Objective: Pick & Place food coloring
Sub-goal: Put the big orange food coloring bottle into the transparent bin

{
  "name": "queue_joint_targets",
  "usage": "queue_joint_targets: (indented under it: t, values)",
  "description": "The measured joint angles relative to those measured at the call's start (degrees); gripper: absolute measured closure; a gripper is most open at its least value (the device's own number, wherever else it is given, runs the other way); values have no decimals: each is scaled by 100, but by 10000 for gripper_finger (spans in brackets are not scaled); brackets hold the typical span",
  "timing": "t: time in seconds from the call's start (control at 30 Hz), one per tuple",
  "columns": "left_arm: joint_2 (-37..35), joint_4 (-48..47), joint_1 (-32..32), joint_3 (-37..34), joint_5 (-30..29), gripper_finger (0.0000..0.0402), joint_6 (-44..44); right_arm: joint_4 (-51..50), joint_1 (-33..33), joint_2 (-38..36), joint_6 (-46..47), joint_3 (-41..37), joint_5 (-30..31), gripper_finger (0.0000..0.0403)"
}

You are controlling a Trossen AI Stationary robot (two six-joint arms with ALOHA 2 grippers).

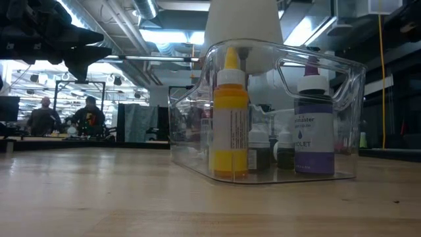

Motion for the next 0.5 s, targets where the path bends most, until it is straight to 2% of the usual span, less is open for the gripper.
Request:
queue_joint_targets:
  t: [0.17,0.27,0.5]
  values:
    - [0,11,1,0,0,219,-1,89,305,115,-29,-12,29,119]
    - [0,-19,1,0,0,219,-1,169,387,268,-196,-12,264,95]
    - [0,7,-1,1,0,219,1,495,386,869,-753,-14,177,84]
